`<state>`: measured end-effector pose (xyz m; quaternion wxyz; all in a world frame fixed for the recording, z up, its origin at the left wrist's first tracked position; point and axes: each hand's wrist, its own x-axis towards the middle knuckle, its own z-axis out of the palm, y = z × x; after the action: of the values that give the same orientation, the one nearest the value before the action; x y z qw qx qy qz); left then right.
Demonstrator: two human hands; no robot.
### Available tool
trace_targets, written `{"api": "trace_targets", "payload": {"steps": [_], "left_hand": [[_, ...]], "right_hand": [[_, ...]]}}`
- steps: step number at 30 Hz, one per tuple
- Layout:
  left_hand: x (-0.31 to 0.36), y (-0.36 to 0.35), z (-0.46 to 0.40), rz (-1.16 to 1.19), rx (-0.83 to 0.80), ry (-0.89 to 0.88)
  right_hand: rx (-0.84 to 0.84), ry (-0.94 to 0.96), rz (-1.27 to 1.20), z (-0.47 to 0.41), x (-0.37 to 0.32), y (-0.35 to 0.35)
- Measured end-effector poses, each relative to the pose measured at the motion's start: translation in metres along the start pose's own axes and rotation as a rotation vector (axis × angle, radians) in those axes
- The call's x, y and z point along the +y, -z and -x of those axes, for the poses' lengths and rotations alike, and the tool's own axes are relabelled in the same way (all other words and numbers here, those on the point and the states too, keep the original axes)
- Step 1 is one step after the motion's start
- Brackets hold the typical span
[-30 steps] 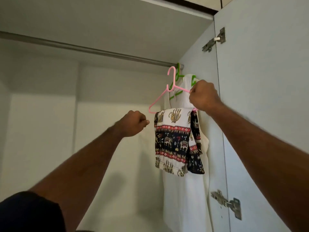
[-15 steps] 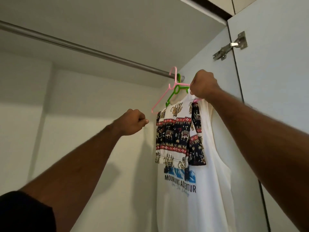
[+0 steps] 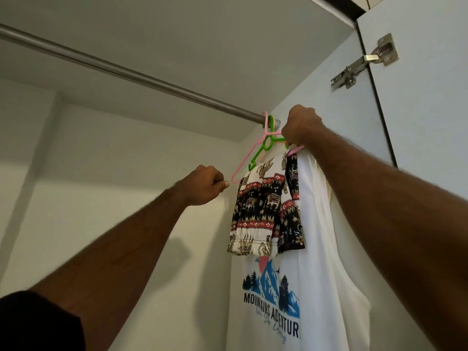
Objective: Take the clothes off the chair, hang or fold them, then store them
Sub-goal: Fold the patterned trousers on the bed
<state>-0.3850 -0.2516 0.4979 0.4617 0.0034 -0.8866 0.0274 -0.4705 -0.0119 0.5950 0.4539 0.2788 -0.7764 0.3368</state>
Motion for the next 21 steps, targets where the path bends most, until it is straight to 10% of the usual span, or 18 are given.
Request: {"api": "trace_targets", "payload": {"steps": [21], "left_hand": [[0.086,-0.067,0.094,0.325,-0.079,-0.052]], "right_hand": [[0.055,-0.060,0.017,0.168,0.051,0.013]]}}
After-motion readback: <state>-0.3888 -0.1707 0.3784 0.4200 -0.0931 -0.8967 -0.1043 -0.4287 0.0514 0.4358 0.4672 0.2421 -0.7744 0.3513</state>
